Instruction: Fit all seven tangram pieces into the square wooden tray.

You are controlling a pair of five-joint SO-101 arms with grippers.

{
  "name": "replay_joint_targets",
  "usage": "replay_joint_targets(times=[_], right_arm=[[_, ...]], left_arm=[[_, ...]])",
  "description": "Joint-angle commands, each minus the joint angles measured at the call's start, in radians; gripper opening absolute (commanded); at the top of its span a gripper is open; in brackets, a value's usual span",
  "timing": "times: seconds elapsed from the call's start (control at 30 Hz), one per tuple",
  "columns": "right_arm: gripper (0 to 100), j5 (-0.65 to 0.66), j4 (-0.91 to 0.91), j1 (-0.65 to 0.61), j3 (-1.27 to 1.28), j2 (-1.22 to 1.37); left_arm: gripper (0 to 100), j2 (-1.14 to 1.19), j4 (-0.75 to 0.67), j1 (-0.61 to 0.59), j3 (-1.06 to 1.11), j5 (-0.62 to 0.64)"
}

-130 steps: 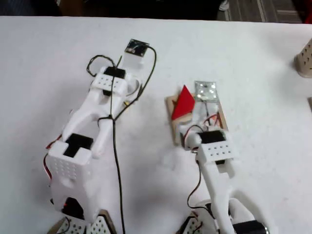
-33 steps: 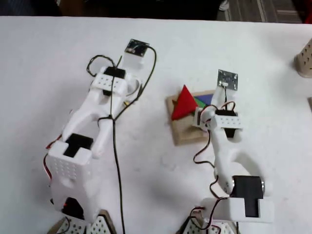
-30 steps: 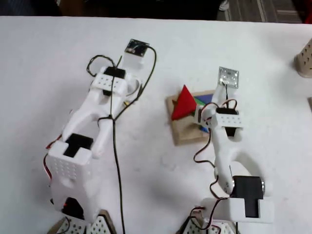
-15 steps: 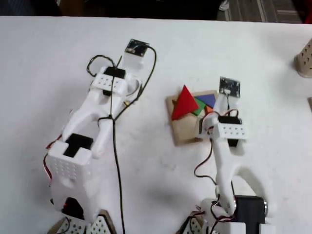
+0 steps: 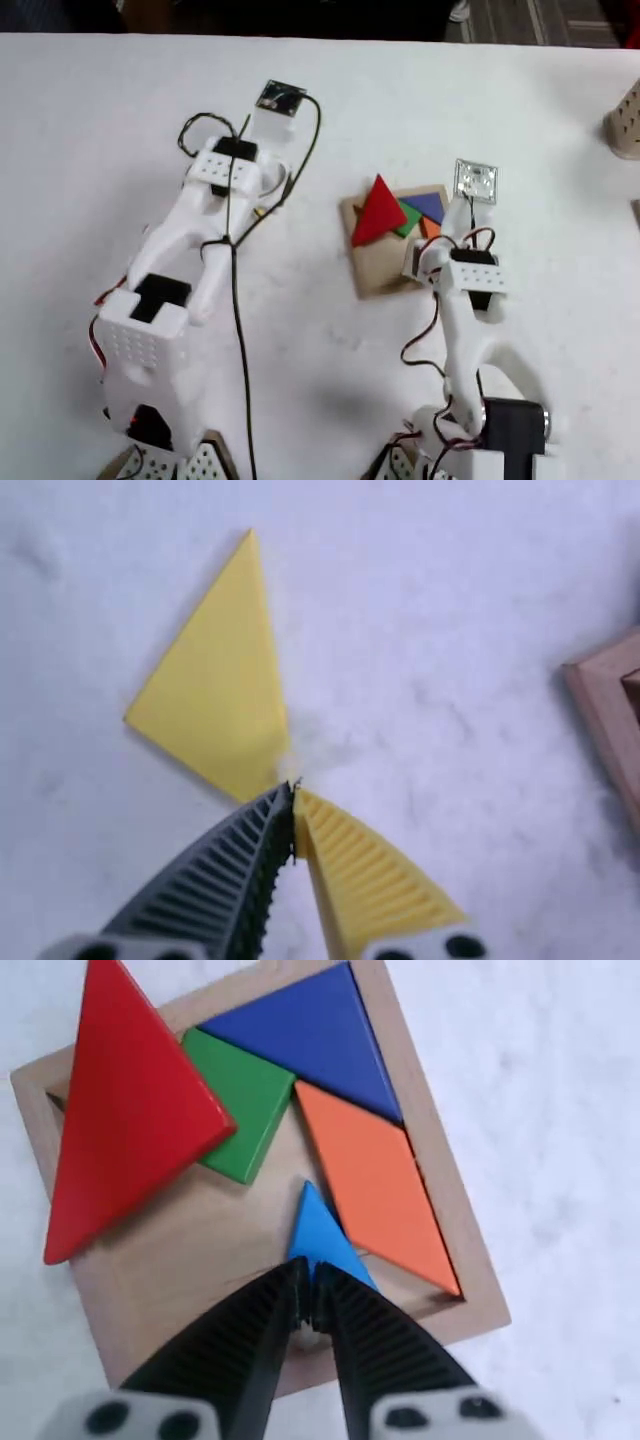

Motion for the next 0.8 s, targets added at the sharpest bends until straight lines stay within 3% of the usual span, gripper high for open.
replay_joint_targets(times=[0.0, 0.77], right_arm=[[1.8, 0.014, -0.027, 0.007, -0.052, 0.058], [1.8, 0.003, -0.027, -0.008, -0.301, 0.275]], left_arm=[[3, -0.010, 0.005, 0.005, -0.034, 0.005], [3, -0.010, 0.005, 0.005, -0.035, 0.005]])
